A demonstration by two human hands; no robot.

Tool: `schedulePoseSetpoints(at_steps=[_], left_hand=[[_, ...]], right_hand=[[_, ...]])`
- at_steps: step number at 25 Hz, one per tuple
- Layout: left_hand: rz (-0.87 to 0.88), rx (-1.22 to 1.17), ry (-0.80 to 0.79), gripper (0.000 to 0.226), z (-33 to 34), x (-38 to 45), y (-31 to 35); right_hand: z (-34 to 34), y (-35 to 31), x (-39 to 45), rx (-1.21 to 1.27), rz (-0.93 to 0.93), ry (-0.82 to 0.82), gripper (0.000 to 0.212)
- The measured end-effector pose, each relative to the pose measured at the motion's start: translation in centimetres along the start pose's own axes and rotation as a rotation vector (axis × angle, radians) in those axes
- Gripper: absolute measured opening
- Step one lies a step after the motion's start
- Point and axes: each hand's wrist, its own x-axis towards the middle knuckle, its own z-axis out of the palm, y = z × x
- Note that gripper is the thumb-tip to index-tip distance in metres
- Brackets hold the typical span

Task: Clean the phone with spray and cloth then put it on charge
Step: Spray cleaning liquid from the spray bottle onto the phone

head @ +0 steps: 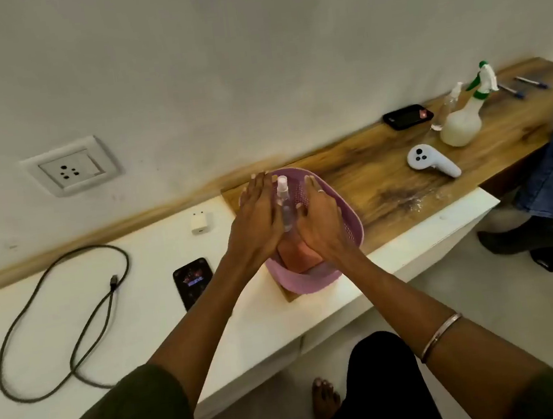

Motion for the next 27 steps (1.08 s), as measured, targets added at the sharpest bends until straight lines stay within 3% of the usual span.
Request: schedulePoseSetpoints(at_steps=[3,7,14,21,24,27], left_hand=[[-0.051,0.015,-0.037,0.053,1.5,2.8,0.9],[-0.107,-0.088,-0.021,0.028,2.6,4.5,1.0],[-0.11,-0.408,0.241,0.02,0.5,5.1,1.2],[0.022,-0.528,0.387,0.023,-8.9,3.5,2.8],[-0.005,-0.551,0.339,0.027,-13.7,0.8,1.1],[-0.019,-0.603,0.242,0.032,-17.5,-2.6,-1.9]], right_hand=[[1.3,1.4,2.1,-0.05,0.013,-0.018,0.053],[3.4,2.0,4.0,0.023,0.047,-0.051,0.013],[3.3,1.0,3.5,0.145,-0.101,-0.011,0.022],[0.4,-7.3,2.9,0.206,-0.222,0.02,0.024],[0.8,-12.2,0.2,0.299,-0.293,0.026,0.015],[2.3,-15.6,-2.8,0.418,-0.359,-0.136,0.014]])
